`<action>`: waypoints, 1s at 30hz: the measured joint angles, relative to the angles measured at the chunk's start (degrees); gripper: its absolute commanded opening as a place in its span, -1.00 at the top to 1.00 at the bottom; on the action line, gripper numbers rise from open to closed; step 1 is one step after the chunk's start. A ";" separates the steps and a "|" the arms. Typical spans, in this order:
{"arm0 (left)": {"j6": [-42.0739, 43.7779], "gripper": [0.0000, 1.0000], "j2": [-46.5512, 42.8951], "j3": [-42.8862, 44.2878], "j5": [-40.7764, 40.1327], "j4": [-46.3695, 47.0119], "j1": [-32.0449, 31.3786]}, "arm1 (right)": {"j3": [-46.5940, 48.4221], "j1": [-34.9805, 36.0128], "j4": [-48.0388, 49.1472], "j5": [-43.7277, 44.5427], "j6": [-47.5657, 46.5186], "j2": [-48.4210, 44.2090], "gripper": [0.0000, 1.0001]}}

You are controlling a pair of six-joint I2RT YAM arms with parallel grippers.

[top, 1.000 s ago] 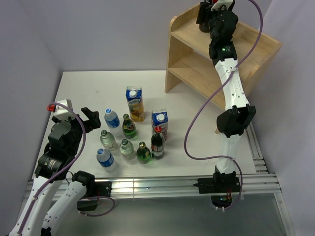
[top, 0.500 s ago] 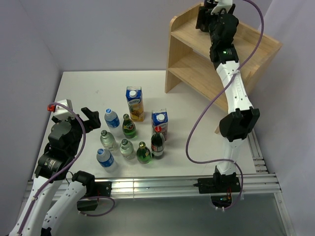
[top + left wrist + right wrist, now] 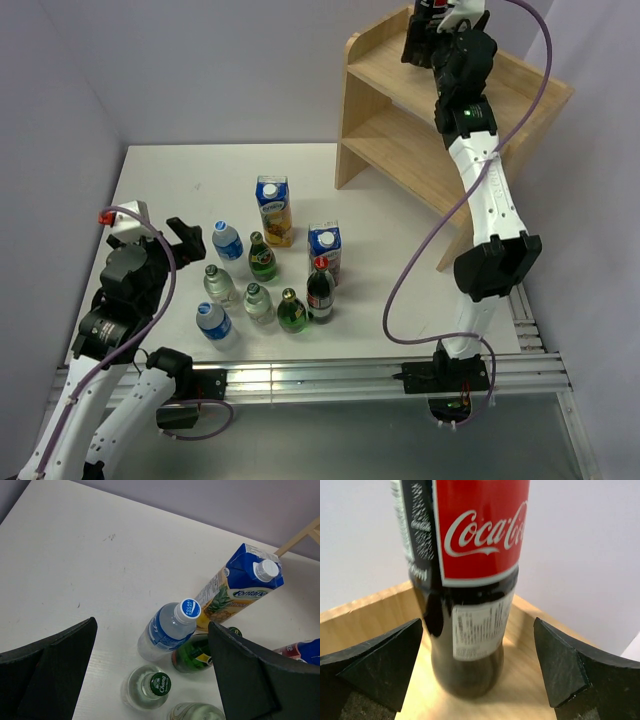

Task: Place and organize the beverage onto the shelf
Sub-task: Place the drink on the shelf, then pick up the drink from the center of the board.

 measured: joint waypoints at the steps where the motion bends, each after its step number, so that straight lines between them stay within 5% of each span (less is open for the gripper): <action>1: 0.00 -0.99 0.17 0.00 -0.02 0.00 0.00 | -1.14 0.00 -0.20 -0.20 0.09 -0.98 -0.98; 20: -1.64 -0.99 6.21 3.61 -2.75 -1.09 0.00 | -13.99 0.28 -11.52 -1.01 6.32 -23.50 -0.96; 30: -1.46 -0.99 11.02 7.78 1.29 -2.25 0.00 | -21.88 3.76 -22.05 -11.82 10.58 -37.40 -0.94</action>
